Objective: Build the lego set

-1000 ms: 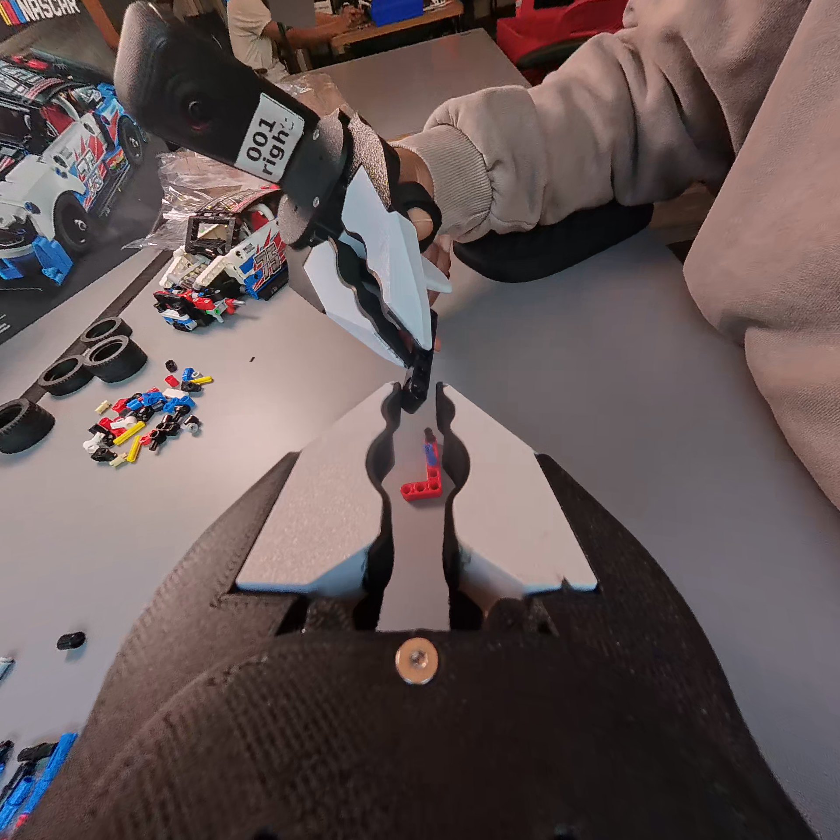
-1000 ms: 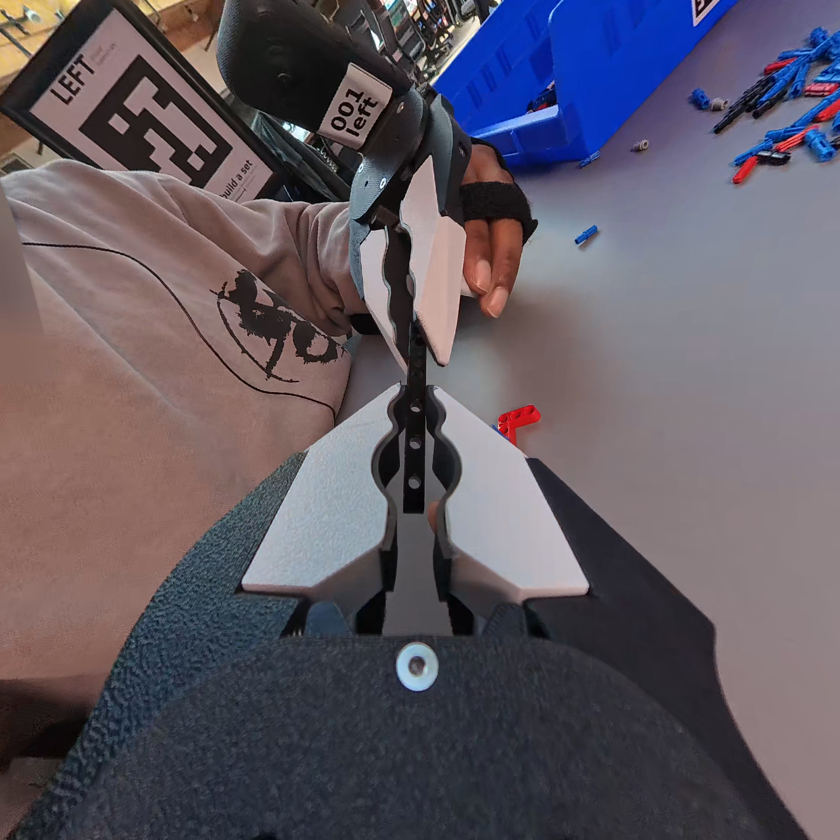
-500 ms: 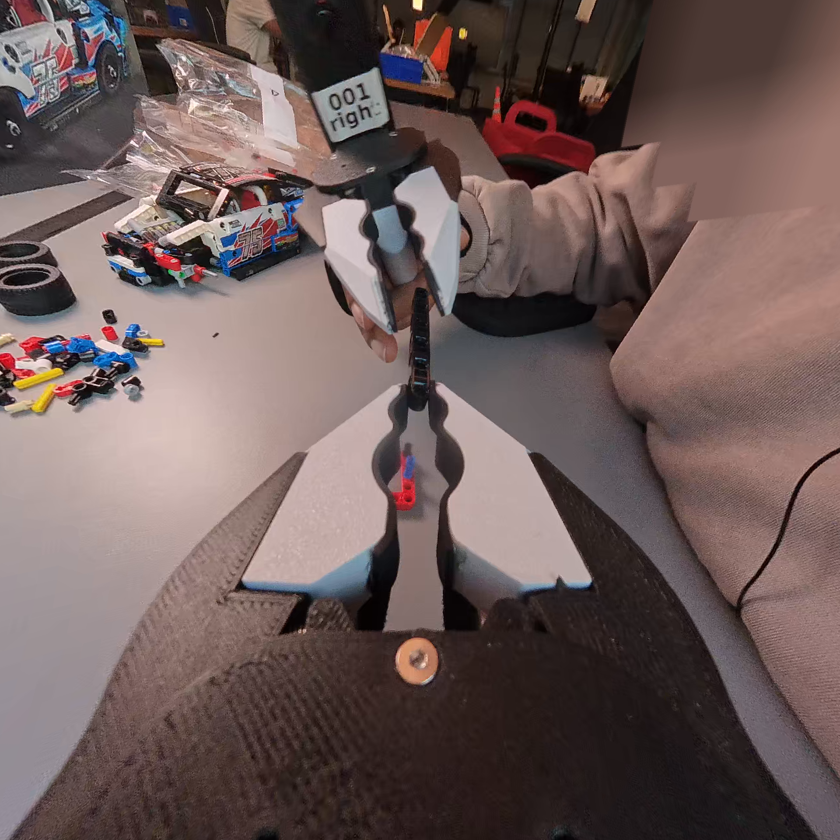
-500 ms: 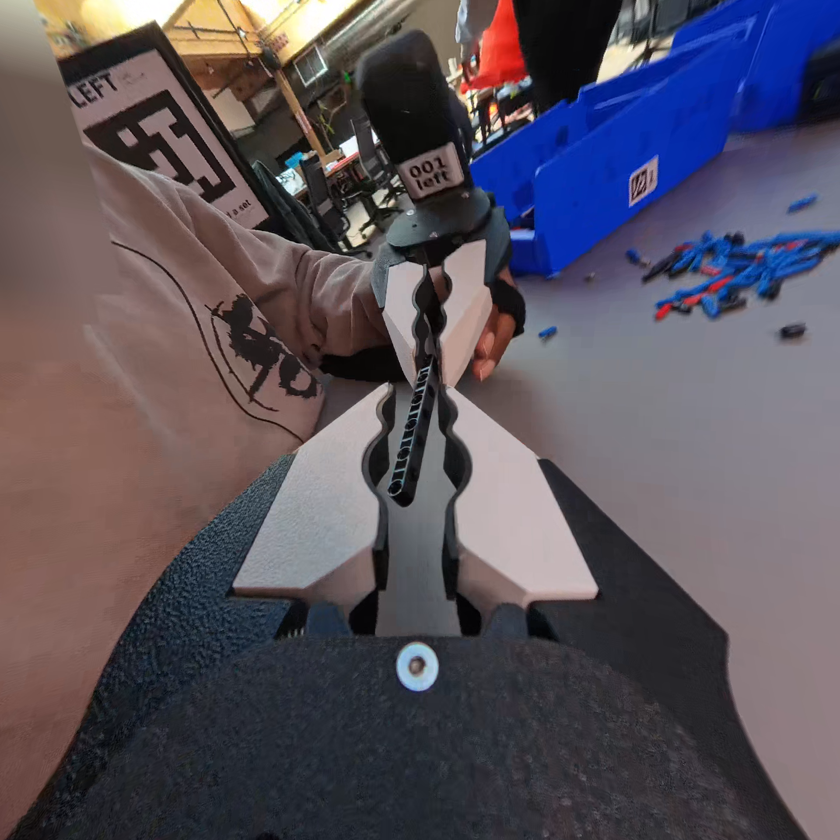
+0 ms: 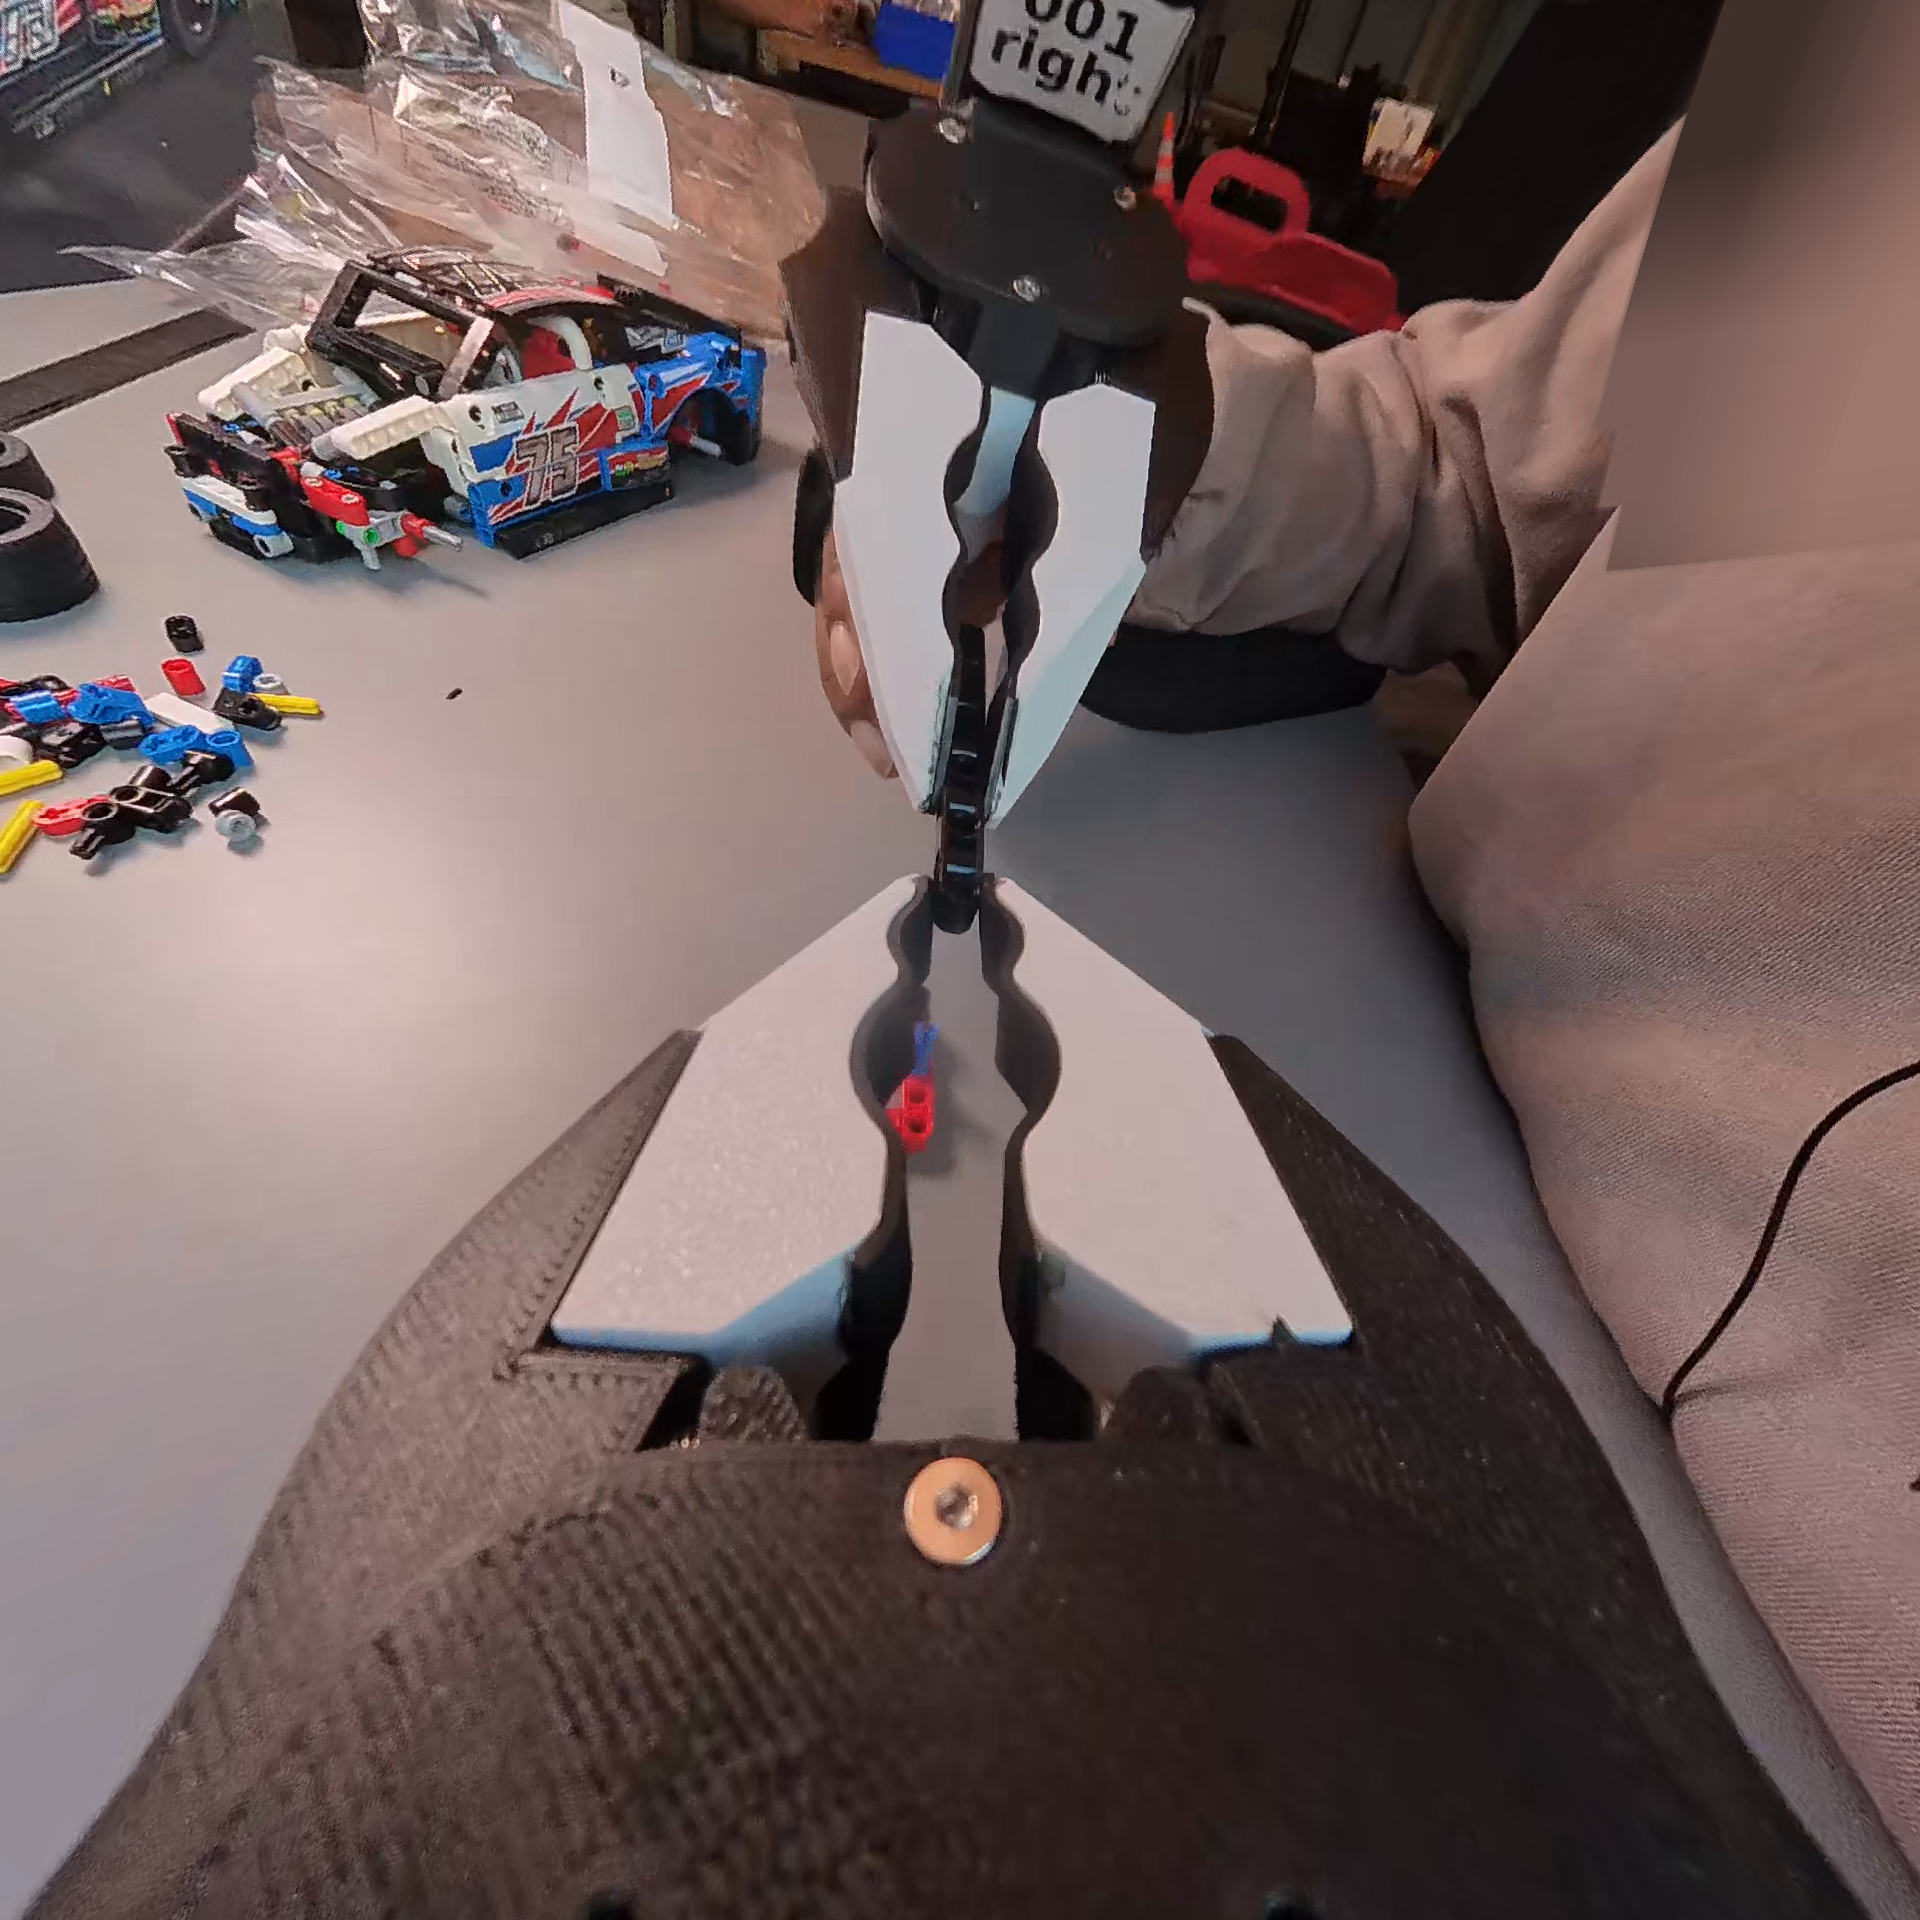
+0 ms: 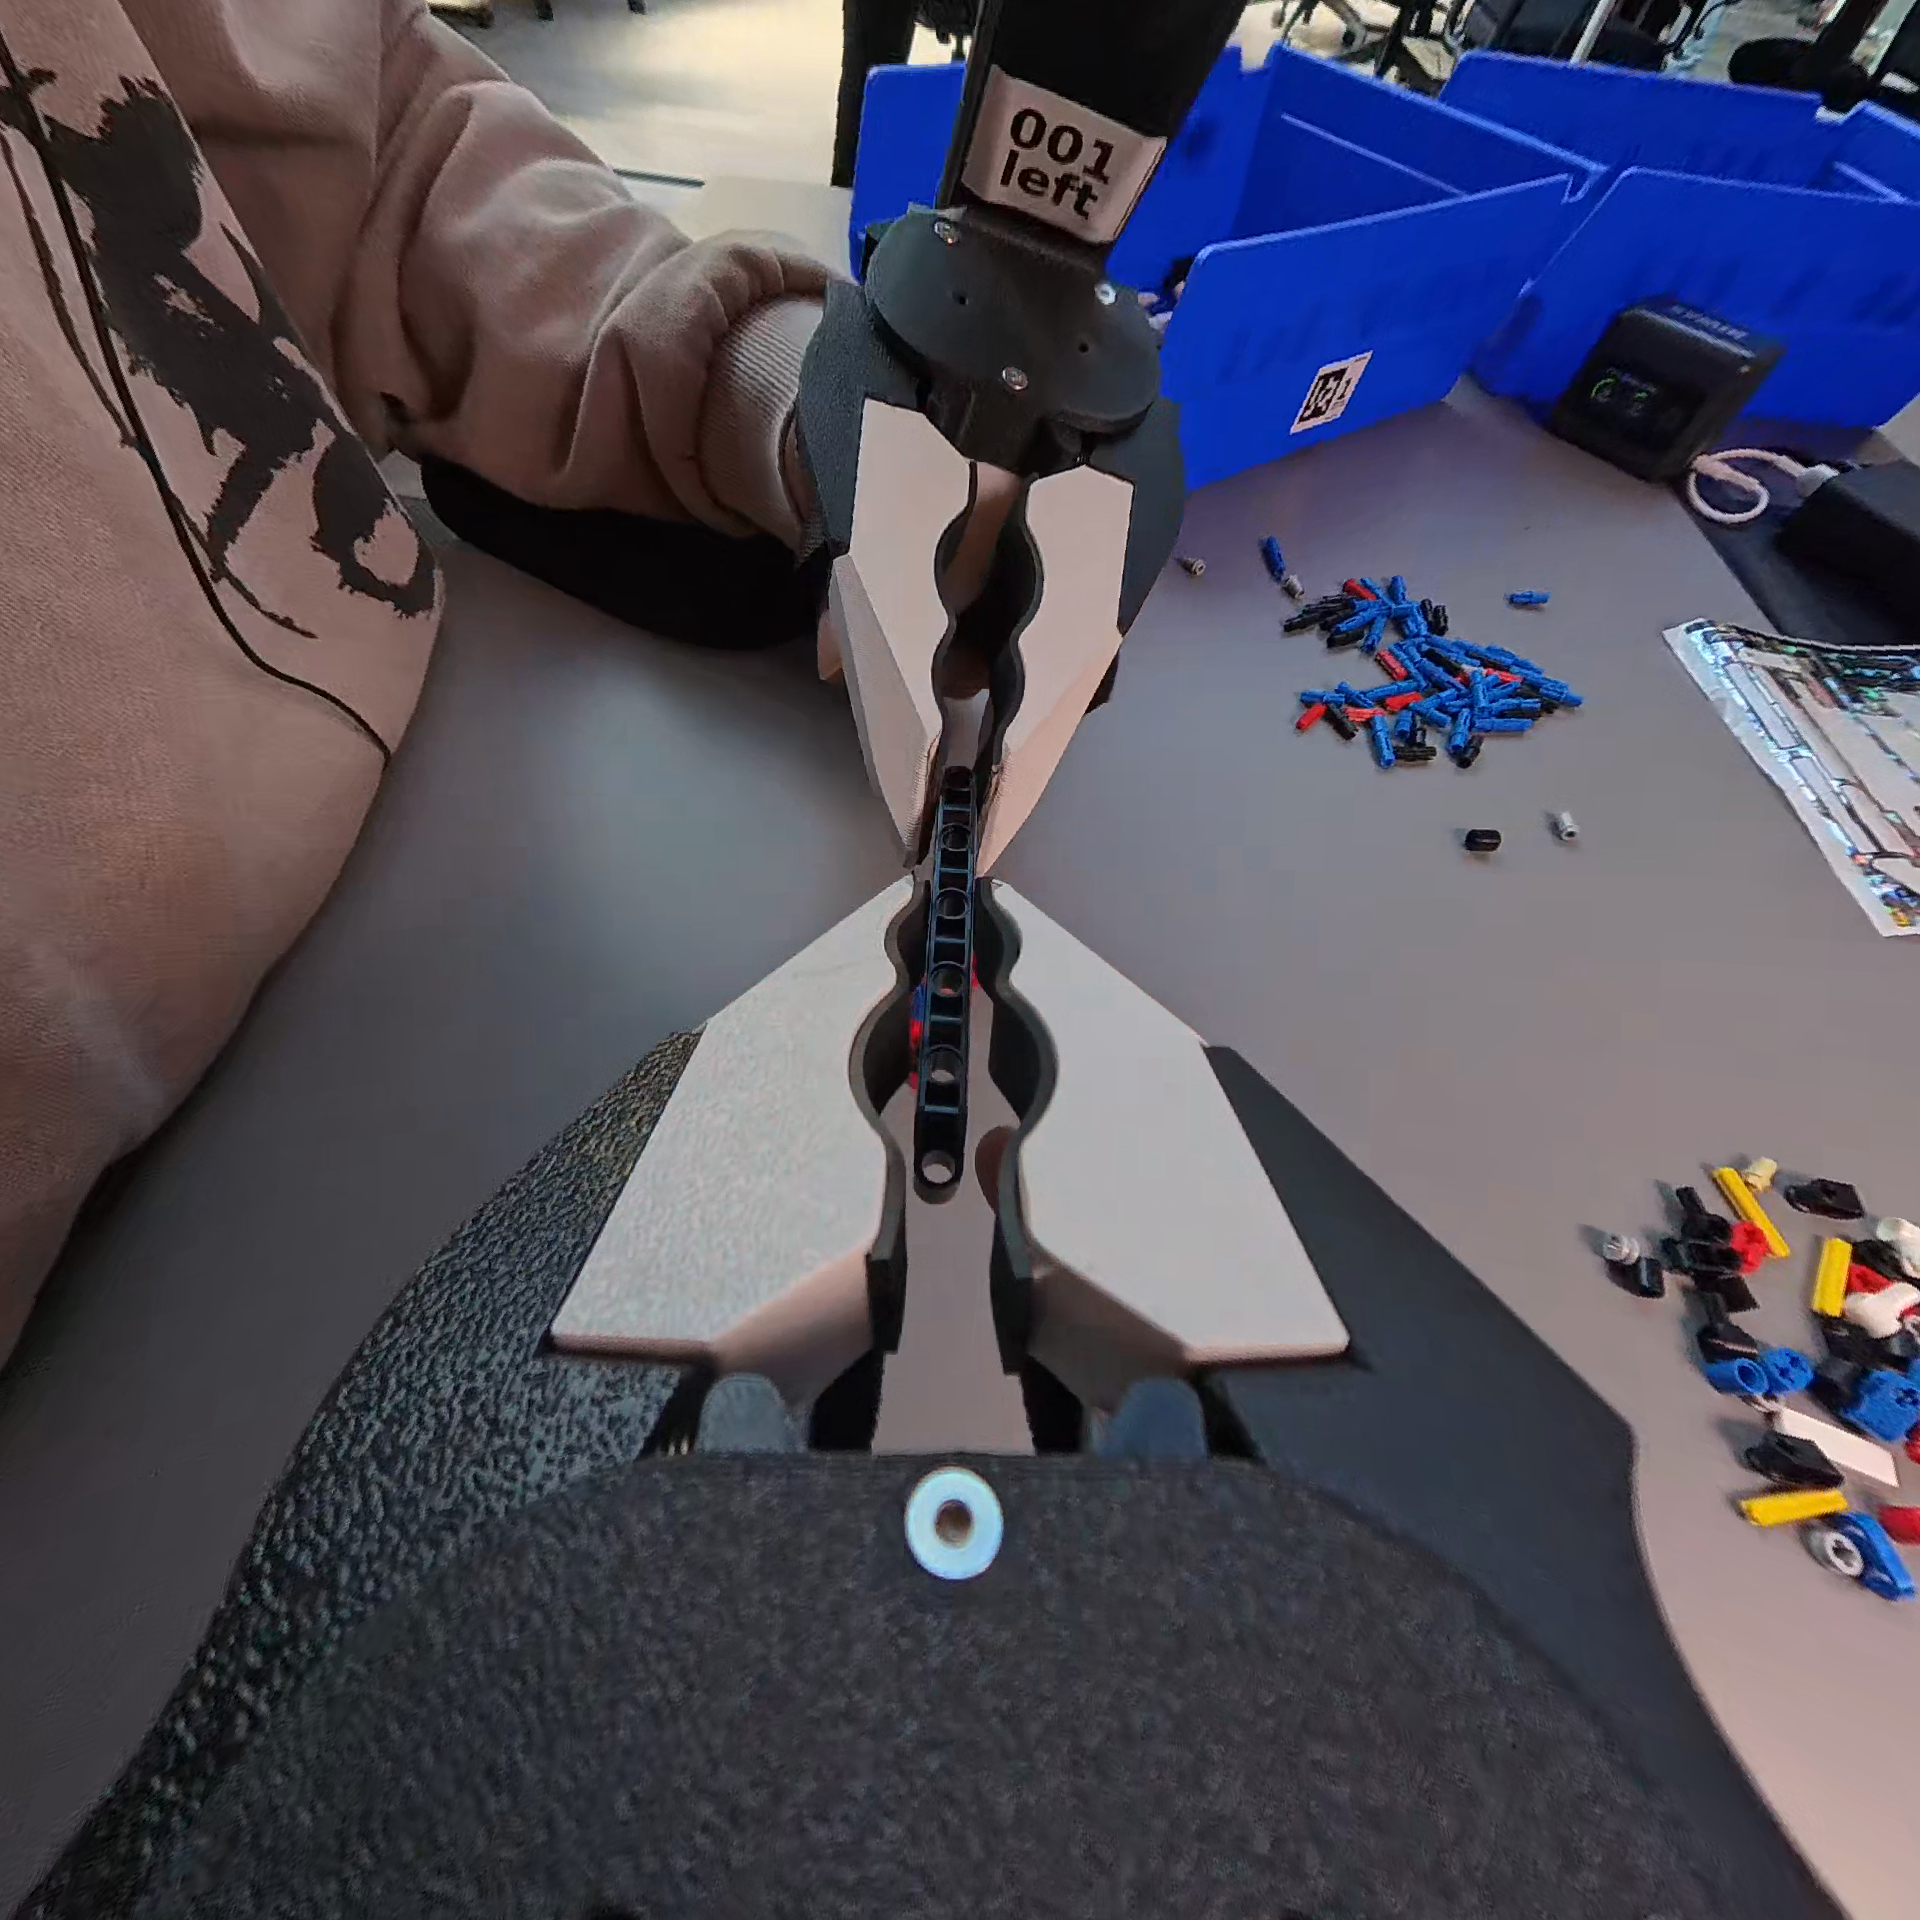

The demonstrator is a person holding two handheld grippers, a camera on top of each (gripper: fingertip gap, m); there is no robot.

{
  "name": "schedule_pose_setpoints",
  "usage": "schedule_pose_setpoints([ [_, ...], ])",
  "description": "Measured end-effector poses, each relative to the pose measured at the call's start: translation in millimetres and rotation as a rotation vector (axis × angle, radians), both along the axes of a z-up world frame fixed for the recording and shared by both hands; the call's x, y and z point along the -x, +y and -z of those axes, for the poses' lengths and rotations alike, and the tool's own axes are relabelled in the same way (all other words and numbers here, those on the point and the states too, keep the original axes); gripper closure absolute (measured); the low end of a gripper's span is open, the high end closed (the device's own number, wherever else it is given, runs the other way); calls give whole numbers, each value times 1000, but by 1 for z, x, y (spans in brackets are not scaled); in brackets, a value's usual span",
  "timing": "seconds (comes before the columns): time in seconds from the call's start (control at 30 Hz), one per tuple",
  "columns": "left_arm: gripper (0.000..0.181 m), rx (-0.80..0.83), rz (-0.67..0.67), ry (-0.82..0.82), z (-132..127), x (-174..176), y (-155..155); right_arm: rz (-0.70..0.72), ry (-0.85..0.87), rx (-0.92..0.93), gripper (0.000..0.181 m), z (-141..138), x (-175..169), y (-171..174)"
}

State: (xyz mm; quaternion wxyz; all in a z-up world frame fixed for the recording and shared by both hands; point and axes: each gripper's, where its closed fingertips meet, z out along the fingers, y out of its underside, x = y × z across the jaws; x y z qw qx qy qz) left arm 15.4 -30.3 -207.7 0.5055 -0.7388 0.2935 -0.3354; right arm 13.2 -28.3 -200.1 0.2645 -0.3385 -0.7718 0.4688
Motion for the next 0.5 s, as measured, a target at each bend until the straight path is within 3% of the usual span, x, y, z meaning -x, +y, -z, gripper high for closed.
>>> schedule_pose_setpoints([
  [0.17,157,32,-6,163,24,3,-1,-26,-77,-39,175,28,-9,6],
  [0.5,168,62,5,283,46,0,-3,-52,-136,-54,175,53,-11,5],
])
